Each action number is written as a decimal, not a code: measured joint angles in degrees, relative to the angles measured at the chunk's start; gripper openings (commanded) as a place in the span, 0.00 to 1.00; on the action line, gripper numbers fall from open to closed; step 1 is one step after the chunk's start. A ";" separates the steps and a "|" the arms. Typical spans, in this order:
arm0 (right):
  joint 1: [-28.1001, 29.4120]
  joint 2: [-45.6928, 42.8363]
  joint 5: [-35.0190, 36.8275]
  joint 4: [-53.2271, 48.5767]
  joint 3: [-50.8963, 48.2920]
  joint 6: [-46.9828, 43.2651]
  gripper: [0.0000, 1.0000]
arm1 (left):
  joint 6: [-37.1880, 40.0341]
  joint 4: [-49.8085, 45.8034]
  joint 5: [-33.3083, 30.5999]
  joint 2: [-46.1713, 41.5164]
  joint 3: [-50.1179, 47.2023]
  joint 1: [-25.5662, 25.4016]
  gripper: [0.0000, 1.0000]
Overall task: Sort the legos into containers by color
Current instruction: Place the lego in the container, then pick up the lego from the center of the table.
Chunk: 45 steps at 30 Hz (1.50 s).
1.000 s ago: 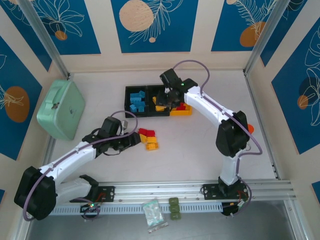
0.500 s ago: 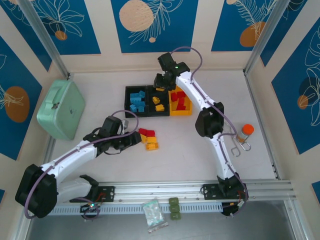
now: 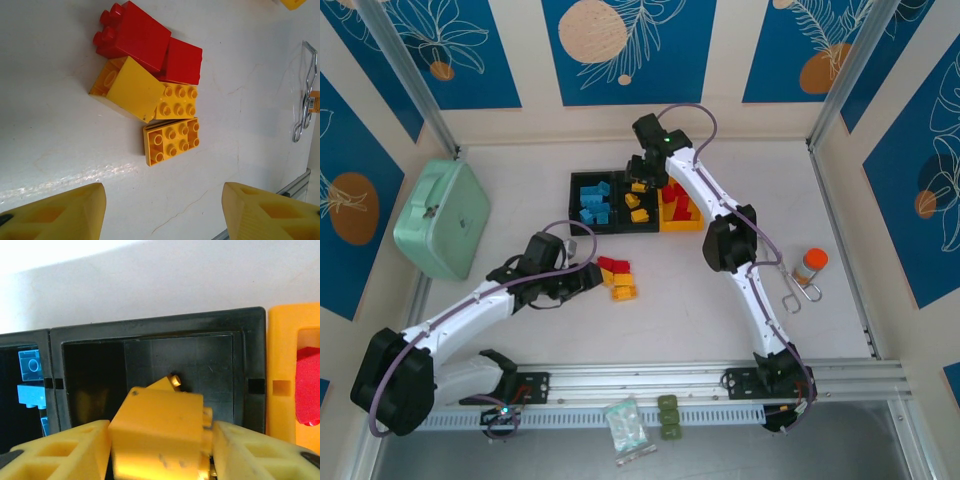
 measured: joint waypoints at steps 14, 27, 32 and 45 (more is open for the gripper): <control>2.29 -12.66 0.94 2.29 -13.22 -2.40 0.57 | 2.62 -5.55 -1.86 0.07 3.89 -0.04 0.61; 4.96 -63.21 -6.69 22.67 -74.66 -1.55 0.58 | 14.49 -15.87 -6.14 9.62 13.40 -2.32 0.62; 5.07 -73.24 -11.87 26.12 -92.48 -0.11 0.64 | 20.94 -18.58 -7.15 15.93 18.84 -3.78 0.65; 5.81 -92.30 -19.76 32.33 -110.99 6.99 0.66 | 30.34 -21.29 -11.78 26.97 25.49 -5.57 0.68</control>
